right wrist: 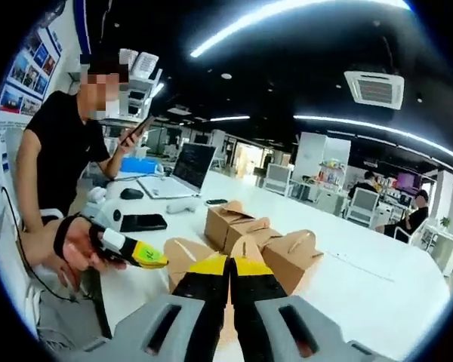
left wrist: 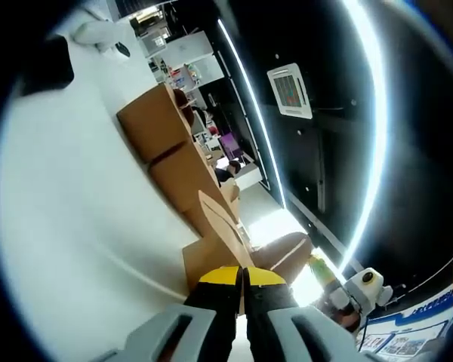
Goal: Pick up one paper box from the group, open the paper box, and remove the item inside
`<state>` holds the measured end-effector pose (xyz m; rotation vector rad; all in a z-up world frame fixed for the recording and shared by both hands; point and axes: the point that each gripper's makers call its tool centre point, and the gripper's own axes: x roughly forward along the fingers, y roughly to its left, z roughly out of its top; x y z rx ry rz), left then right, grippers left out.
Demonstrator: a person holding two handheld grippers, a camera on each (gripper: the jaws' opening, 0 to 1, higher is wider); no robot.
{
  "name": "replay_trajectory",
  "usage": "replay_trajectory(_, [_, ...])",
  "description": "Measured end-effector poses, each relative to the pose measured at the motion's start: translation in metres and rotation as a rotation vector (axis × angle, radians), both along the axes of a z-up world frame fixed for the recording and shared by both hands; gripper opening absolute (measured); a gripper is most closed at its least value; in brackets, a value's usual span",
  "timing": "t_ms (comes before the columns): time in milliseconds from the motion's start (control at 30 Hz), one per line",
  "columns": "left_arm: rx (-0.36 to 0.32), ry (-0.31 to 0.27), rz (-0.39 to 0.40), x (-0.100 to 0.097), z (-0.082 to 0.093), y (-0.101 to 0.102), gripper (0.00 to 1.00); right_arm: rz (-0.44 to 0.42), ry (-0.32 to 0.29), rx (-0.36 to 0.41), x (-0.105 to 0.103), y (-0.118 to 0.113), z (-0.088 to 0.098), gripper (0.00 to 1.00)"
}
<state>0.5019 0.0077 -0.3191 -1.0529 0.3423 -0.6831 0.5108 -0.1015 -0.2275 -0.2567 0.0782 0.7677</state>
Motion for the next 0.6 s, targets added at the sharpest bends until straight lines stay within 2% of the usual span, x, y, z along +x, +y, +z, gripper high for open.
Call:
replay_trajectory(333, [-0.001,-0.002,-0.002,0.001,0.001,-0.001,0.04,-0.033,0.005,0.044,0.002,-0.015,0.003,0.03])
replay_trajectory(533, [0.002,-0.006,-0.001,0.001,0.001,0.000,0.04,-0.039,0.093,0.196,0.003,-0.025,0.004,0.03])
replay_trajectory(600, [0.001,-0.005,-0.002,0.001,0.001,0.000,0.04,-0.042,0.096,0.205,0.004,-0.028,0.004,0.03])
